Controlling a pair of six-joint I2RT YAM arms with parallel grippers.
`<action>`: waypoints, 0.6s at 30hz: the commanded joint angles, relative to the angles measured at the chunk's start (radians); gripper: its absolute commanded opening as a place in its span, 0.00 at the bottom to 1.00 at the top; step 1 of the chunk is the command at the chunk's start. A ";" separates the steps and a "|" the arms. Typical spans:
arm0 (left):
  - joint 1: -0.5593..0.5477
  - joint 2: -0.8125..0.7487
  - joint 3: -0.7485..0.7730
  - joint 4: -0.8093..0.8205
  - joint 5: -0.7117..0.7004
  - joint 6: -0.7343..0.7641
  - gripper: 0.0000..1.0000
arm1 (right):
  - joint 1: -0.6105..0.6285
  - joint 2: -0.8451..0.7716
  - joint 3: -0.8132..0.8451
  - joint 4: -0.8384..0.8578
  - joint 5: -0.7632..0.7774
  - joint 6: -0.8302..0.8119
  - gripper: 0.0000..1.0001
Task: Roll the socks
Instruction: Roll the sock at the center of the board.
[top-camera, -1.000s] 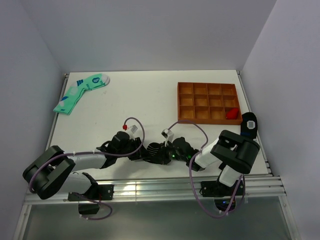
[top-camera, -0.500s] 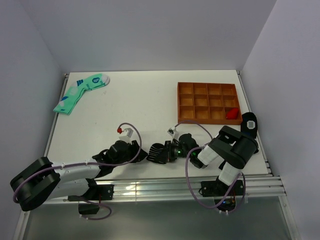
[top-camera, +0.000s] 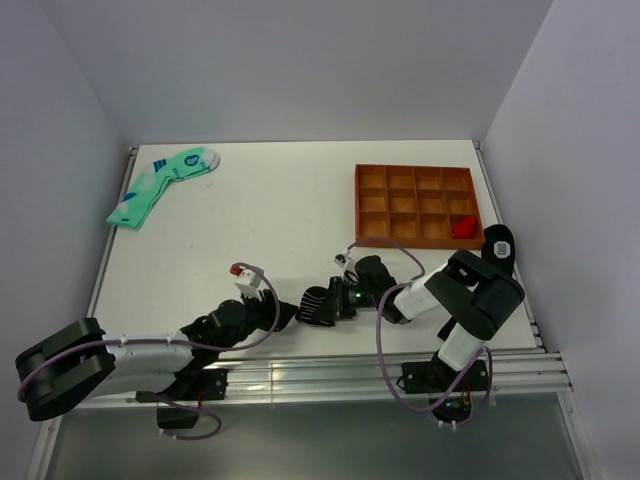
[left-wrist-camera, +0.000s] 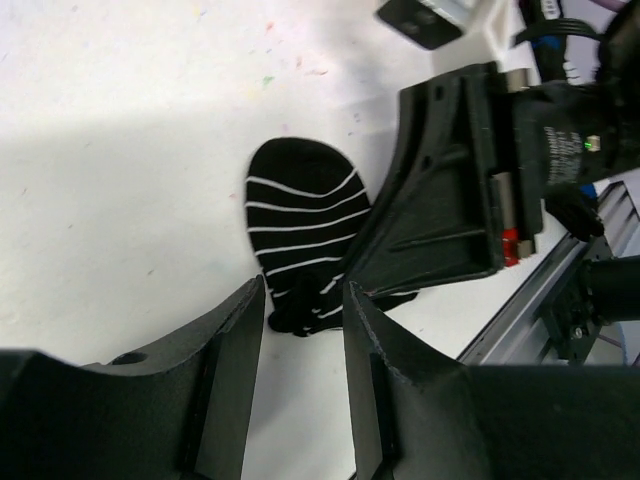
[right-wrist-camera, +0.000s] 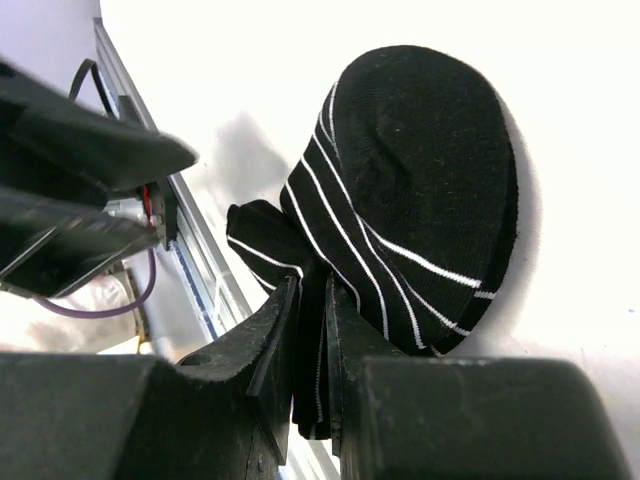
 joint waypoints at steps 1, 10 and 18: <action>-0.024 0.029 0.003 0.142 -0.035 0.074 0.43 | -0.025 0.025 -0.019 -0.369 0.084 -0.065 0.05; -0.145 0.147 0.005 0.247 -0.136 0.117 0.42 | -0.065 0.039 0.024 -0.478 0.065 -0.076 0.03; -0.177 0.287 0.017 0.376 -0.145 0.145 0.42 | -0.069 0.044 0.033 -0.506 0.079 -0.094 0.02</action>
